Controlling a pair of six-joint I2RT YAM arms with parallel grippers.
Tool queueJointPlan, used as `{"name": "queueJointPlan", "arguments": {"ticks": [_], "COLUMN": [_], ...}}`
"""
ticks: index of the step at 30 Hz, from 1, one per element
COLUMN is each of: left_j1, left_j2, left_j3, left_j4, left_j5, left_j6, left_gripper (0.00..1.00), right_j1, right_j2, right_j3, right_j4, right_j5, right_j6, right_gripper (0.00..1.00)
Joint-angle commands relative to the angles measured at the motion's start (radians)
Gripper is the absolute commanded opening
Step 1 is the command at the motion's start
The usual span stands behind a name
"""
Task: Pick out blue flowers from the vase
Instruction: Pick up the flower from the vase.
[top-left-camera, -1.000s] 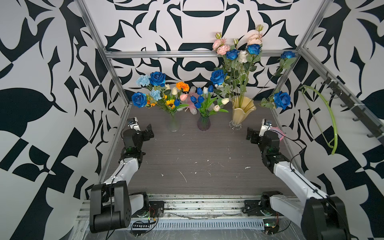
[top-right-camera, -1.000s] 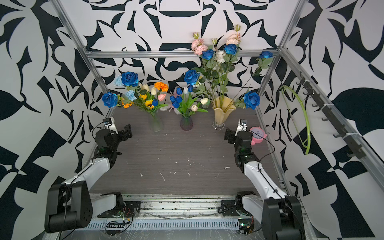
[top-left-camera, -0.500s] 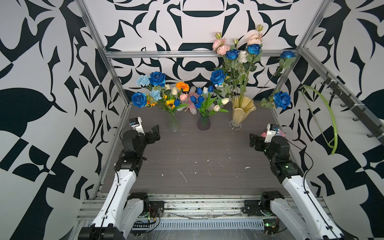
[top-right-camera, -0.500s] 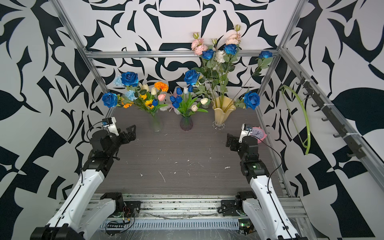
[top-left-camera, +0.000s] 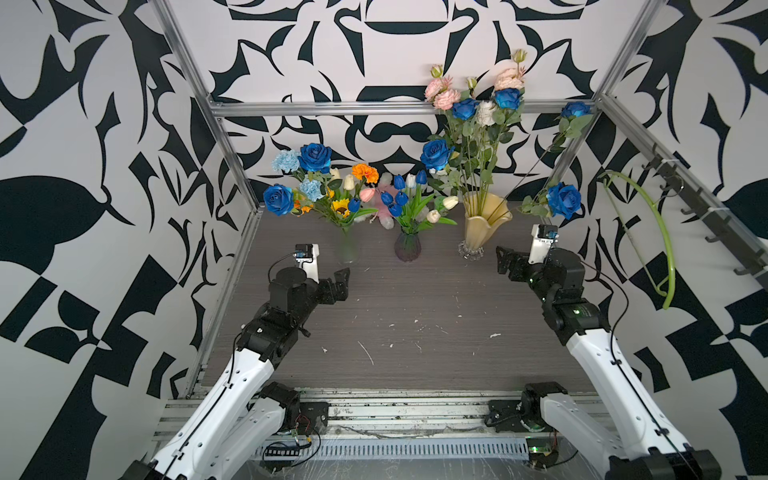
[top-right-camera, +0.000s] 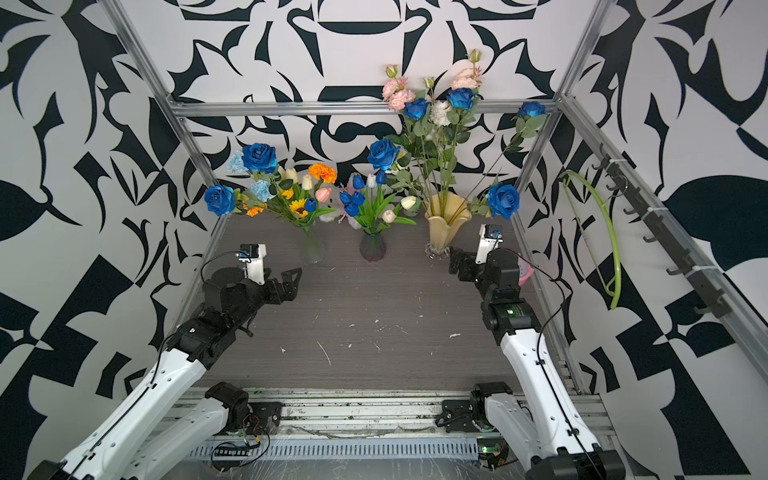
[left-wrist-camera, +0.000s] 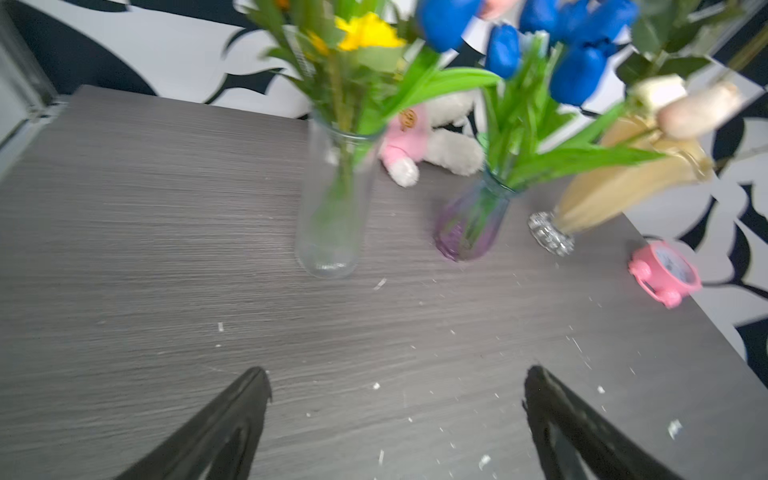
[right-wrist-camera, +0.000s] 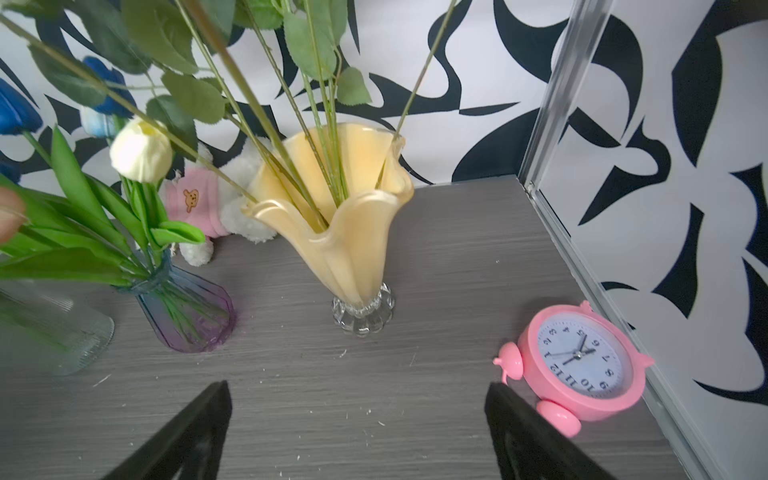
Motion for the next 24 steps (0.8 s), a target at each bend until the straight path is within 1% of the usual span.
{"name": "queueJointPlan", "arguments": {"ticks": [1, 4, 6, 9, 13, 15, 16, 18, 21, 24], "left_j1": [-0.132, -0.290, -0.375, -0.439, -0.453, -0.456, -0.457, -0.458, -0.458, -0.459], "left_j2": [0.059, 0.146, 0.209, 0.306, 0.413, 0.464, 0.513, 0.598, 0.703, 0.802], "left_j3": [0.070, 0.143, 0.208, 0.308, 0.433, 0.489, 0.521, 0.610, 0.719, 0.825], "left_j4": [-0.024, -0.023, -0.016, 0.006, 0.047, 0.077, 0.081, 0.074, 0.088, 0.107], "left_j5": [-0.119, -0.216, -0.259, -0.247, -0.163, -0.116, -0.096, -0.054, 0.007, 0.070], "left_j6": [0.024, 0.064, 0.101, 0.153, 0.213, 0.236, 0.248, 0.280, 0.309, 0.317], "left_gripper": [0.99, 0.99, 0.99, 0.99, 0.97, 0.97, 0.97, 0.97, 0.98, 0.97], "right_j1": [-0.008, -0.029, -0.071, -0.191, -0.363, -0.420, -0.440, -0.458, -0.458, -0.458], "right_j2": [0.025, 0.044, 0.051, 0.053, 0.085, 0.129, 0.151, 0.211, 0.284, 0.333], "right_j3": [0.043, 0.040, 0.039, 0.030, 0.043, 0.073, 0.092, 0.143, 0.236, 0.295], "right_j4": [0.056, 0.026, 0.006, 0.012, 0.025, 0.040, 0.050, 0.071, 0.028, 0.004], "right_j5": [-0.006, 0.002, -0.014, -0.131, -0.315, -0.407, -0.450, -0.526, -0.590, -0.665], "right_j6": [0.039, 0.092, 0.131, 0.214, 0.301, 0.332, 0.346, 0.358, 0.317, 0.297], "right_gripper": [0.94, 0.94, 0.94, 0.93, 0.92, 0.91, 0.90, 0.89, 0.88, 0.87]}}
